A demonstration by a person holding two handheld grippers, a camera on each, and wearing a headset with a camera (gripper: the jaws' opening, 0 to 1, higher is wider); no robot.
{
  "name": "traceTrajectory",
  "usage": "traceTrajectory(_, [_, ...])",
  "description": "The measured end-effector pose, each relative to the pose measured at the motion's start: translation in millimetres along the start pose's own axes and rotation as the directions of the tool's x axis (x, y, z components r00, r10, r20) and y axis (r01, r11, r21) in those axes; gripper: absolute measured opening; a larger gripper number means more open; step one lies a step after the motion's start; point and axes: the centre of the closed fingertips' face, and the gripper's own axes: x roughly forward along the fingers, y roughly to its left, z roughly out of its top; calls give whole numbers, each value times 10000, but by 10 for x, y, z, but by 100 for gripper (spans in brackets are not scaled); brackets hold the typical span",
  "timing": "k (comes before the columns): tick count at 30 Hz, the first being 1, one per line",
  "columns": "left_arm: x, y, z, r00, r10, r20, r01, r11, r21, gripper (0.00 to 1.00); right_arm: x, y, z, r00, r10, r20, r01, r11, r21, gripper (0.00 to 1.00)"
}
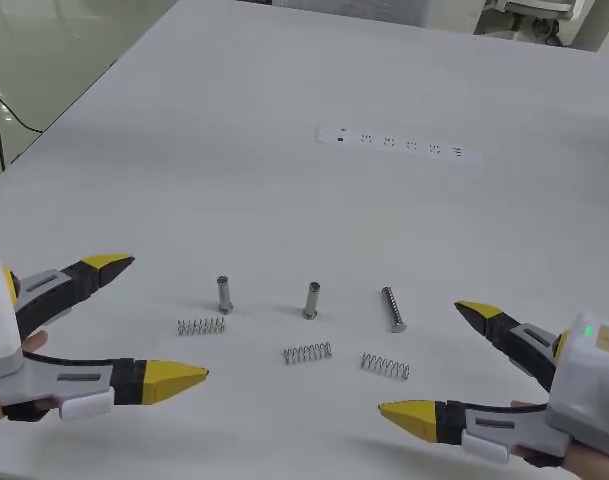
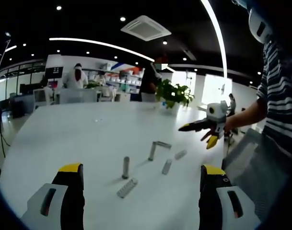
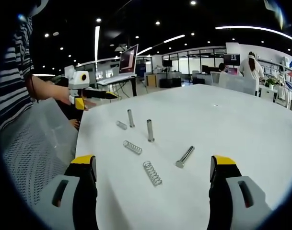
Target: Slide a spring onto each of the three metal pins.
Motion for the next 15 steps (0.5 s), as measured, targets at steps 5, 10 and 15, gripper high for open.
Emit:
traceTrajectory(5, [2,5,8,10000,-12,12,12,10000,65,99,-3,-3,0,10000,-17,-5,17,10000,16,99])
traceTrajectory(10, [0,4,-16,10000,-54,-80,54,10000,28,99,12,6,-3,9999,68,-103,-67,10000,13,99])
traceTrajectory(15, [-7,8,-25,9999,-24,-103,24,10000,18,99,39,-41,57,10000,46,-48,-46,10000,47,99])
